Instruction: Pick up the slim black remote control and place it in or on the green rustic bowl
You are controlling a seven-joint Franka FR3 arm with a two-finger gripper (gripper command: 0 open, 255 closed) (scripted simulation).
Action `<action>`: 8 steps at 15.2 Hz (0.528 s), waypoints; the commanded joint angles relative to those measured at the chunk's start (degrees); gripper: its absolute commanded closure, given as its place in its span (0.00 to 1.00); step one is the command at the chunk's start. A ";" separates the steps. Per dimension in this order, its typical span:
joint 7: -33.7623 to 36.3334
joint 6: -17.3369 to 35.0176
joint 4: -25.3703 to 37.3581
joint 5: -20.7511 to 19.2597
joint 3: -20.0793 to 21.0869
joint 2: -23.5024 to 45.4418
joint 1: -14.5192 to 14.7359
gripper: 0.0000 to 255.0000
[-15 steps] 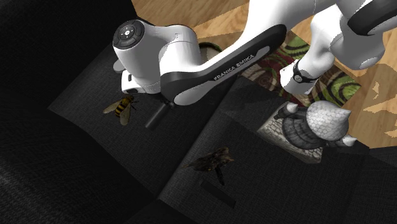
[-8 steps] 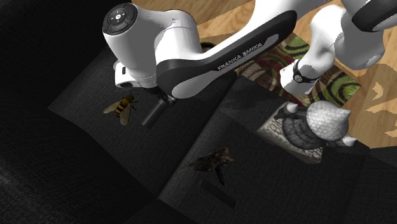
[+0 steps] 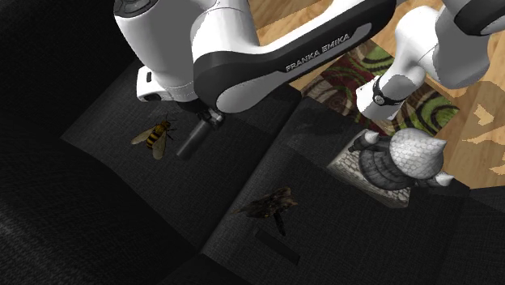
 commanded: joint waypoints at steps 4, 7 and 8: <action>-1.08 0.03 -4.04 -1.07 -0.78 -4.07 -0.25 1.00; -2.70 2.37 -11.97 -2.72 -1.85 -9.80 -0.61 1.00; -3.22 3.03 -14.39 -3.30 -2.21 -11.62 -0.80 1.00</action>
